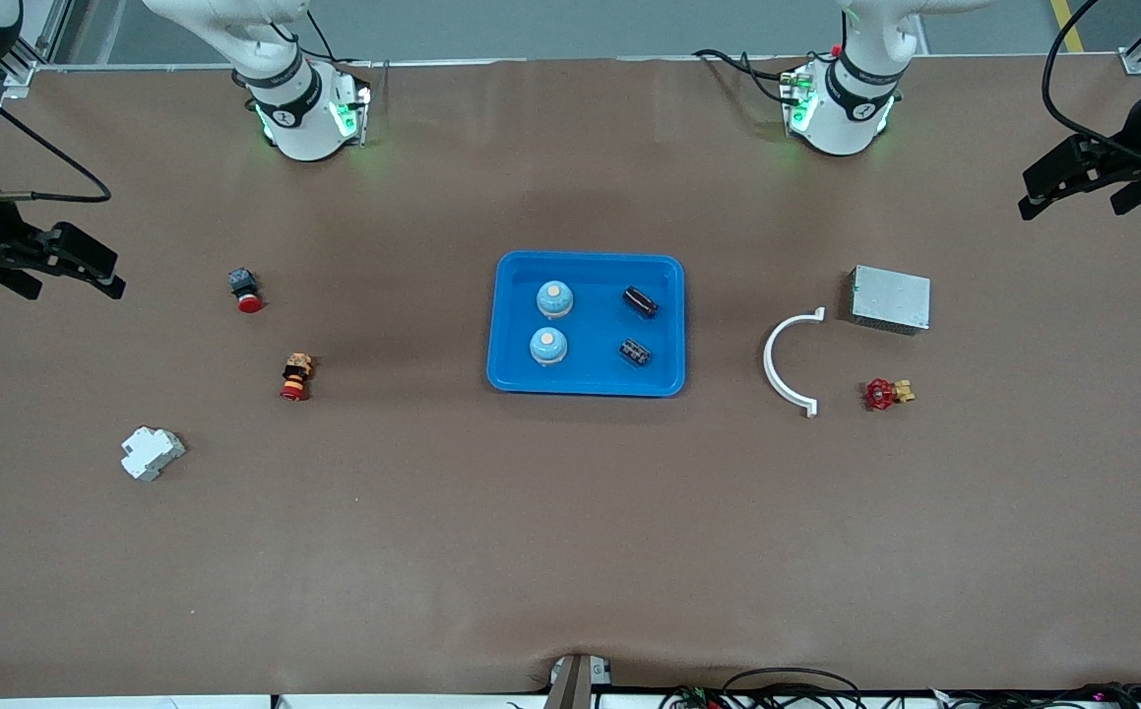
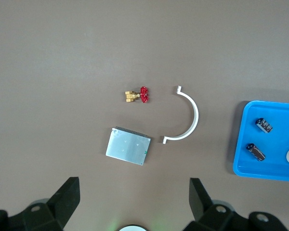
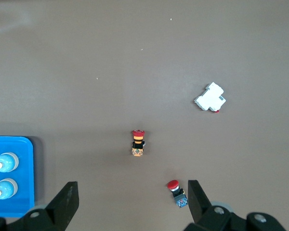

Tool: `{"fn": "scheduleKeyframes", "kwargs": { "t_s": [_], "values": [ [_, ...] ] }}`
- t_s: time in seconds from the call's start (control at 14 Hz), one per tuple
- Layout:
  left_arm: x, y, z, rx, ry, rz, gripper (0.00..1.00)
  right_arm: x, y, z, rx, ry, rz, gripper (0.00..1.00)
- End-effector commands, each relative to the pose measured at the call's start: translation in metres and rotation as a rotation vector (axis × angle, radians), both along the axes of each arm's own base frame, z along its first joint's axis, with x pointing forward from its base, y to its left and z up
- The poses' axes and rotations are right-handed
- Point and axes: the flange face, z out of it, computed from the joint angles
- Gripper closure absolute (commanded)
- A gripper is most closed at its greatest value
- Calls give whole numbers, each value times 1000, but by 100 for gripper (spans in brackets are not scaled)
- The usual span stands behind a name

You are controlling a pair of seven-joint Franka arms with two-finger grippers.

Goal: Place electrolytic capacitor and blue bell in tray

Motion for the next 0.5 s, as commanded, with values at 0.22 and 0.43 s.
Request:
{"fn": "scheduleKeyframes", "kwargs": {
  "t_s": [0.22, 0.43],
  "values": [
    [-8, -18, 5, 54, -1, -37, 0, -7, 0, 7, -10, 1, 18, 0],
    [-8, -21, 5, 55, -1, -39, 0, -6, 0, 6, -70, 4, 27, 0]
  ]
}}
